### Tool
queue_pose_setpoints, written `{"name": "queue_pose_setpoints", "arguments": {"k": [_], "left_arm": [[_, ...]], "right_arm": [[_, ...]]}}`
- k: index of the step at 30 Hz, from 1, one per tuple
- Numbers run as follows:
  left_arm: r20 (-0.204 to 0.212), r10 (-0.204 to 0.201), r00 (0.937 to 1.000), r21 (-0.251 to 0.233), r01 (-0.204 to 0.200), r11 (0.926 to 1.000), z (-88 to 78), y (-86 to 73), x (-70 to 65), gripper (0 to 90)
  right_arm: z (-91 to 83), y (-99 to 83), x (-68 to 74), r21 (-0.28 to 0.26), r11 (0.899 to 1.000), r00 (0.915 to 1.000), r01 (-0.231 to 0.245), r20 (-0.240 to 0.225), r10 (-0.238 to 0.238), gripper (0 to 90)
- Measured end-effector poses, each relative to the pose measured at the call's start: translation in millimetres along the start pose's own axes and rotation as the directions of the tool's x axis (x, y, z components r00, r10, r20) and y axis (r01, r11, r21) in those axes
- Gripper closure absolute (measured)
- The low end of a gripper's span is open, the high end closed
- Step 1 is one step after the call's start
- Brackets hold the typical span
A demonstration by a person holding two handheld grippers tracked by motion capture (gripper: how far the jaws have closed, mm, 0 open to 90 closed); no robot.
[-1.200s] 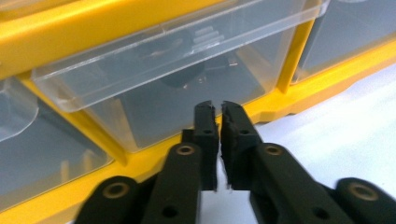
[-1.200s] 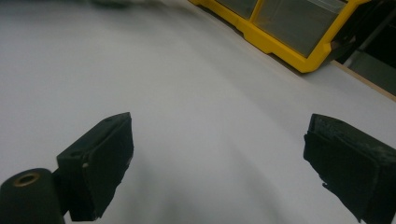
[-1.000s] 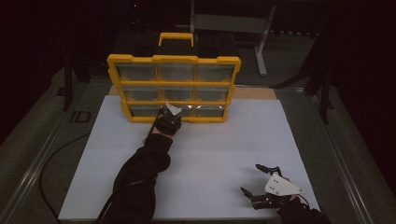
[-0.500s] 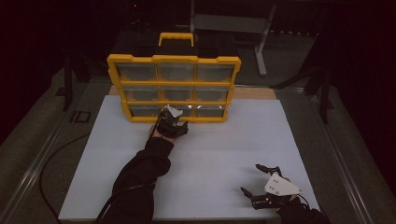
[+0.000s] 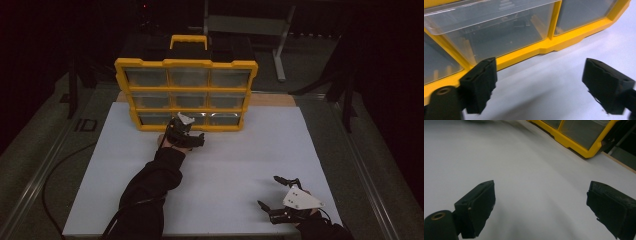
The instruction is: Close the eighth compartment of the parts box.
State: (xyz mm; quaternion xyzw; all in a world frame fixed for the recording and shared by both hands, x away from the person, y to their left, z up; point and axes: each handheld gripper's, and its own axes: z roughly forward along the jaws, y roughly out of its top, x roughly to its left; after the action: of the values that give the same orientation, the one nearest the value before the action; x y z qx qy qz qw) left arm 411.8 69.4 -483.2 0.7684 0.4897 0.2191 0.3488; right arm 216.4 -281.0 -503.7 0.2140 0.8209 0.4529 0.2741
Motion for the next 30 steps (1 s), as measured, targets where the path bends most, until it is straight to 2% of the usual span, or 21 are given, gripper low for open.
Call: {"name": "queue_pose_setpoints", "arguments": {"k": [5, 9, 11, 12, 19, 22, 24, 26, 30], "left_arm": [[0.015, -0.006, 0.9999, 0.026, 0.006, 0.9997, 1.6, -0.1, -0.2, 2.1], [0.018, 0.003, 0.9998, 0.05, -0.004, 0.9987, 3.3, -1.8, -0.8, 0.0], [0.021, 0.009, 0.9997, 0.042, -0.009, 0.9991, 2.5, -2.5, -1.2, 0.0], [0.007, 0.012, 0.9999, 0.042, -0.012, 0.999, 2.0, -2.7, -1.6, 0.0], [0.011, 0.031, 0.9995, 0.026, -0.031, 0.9992, -2.3, -1.9, -2.6, 0.0], [0.038, 0.027, 0.9989, 0.029, -0.028, 0.9992, -4.1, -1.8, -3.1, 0.0], [0.024, 0.037, 0.999, 0.027, -0.037, 0.9989, -5.3, -2.8, -4.1, 0.0], [0.037, 0.027, 0.999, 0.024, -0.027, 0.9993, -6.5, -3.1, -2.5, 0.0], [0.057, 0.035, 0.9977, 0.008, -0.036, 0.9993, -9.2, -4.4, -0.2, 0.0]], "right_arm": [[0.1, -0.1, 0.1, 0.001, 1.0, 1.0, 0.0, 0.001, 0.0, 8.5], [-0.1, -0.1, 0.1, 0.002, 1.0, 1.0, 0.0, 0.002, 0.0, 8.5], [-0.1, -0.1, 0.2, 0.002, 1.0, 1.0, 0.001, 0.002, -0.001, 8.5], [-0.1, -0.2, 0.1, 0.002, 1.0, 1.0, 0.001, 0.001, -0.001, 8.5], [0.1, 0.1, 0.4, 0.002, 1.0, 1.0, 0.001, 0.002, -0.001, 8.5], [-0.1, 0.1, 0.4, 0.002, 1.0, 1.0, 0.002, 0.002, -0.002, 8.5], [0.0, -0.1, 0.2, 0.004, 1.0, 1.0, 0.003, 0.004, -0.003, 8.5], [0.2, -0.3, 0.0, 0.003, 1.0, 1.0, 0.002, 0.002, -0.002, 8.5], [0.4, -0.2, 0.1, 0.002, 1.0, 1.0, 0.002, 0.0, -0.002, 8.5]]}}
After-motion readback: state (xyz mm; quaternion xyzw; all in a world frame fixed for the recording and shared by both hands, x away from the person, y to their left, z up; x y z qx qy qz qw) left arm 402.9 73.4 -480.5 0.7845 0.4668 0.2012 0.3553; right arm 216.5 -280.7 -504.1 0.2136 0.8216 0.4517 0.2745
